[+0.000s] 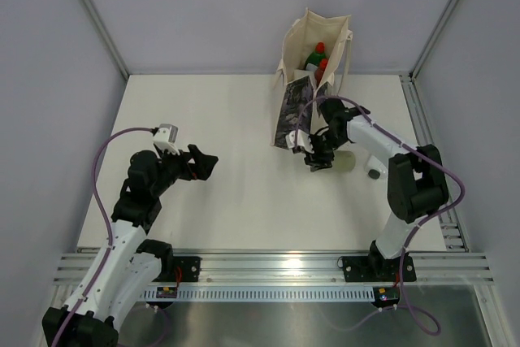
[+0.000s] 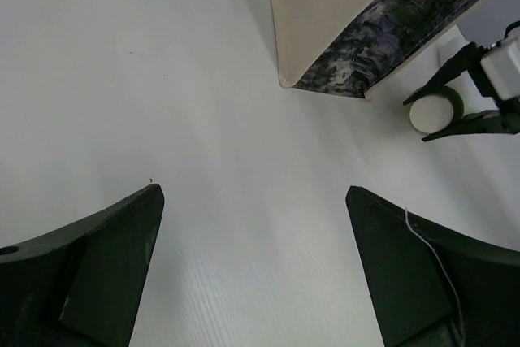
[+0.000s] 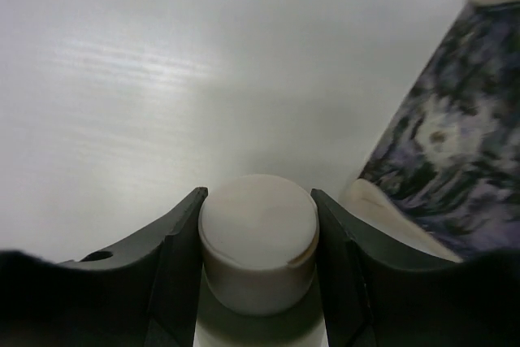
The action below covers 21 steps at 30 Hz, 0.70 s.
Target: Place the personal care products into the canvas bag
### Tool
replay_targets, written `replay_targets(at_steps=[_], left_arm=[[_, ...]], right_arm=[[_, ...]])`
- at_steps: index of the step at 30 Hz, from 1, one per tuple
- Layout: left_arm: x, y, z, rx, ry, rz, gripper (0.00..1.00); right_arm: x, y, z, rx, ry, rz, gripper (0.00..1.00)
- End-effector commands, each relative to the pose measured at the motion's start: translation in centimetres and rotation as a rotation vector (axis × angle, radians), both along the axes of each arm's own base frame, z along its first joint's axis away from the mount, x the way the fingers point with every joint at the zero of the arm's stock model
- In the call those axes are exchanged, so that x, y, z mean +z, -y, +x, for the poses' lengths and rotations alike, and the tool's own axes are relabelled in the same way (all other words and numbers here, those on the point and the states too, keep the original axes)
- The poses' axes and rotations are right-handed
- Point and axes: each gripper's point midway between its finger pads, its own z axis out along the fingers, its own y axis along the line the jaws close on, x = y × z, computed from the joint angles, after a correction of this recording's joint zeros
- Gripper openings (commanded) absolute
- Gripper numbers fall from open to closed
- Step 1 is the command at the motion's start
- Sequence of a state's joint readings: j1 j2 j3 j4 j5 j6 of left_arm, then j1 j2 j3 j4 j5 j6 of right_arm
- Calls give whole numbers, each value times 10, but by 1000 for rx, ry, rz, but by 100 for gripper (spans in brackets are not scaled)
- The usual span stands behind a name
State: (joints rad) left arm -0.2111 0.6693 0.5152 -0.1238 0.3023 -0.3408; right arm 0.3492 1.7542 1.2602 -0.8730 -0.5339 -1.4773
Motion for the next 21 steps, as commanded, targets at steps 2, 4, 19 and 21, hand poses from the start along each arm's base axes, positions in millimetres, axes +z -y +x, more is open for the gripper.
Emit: replay_targets(at_steps=[2,4,19,21], left_arm=[[29,4,5,-17,96,-23,99],[28,4,4,-15,96,-23,99],[28,15,0,-66,91,-79,99],[27,15,-1,-70,88,-83,99]], right_arm=[[97,-53,-5,-106,-99,346,4],[109,-61,-6,-172,-169,392,0],[158,-97,0,-368,-432,623,0],[177,-99,-5,-374,-455,657,0]])
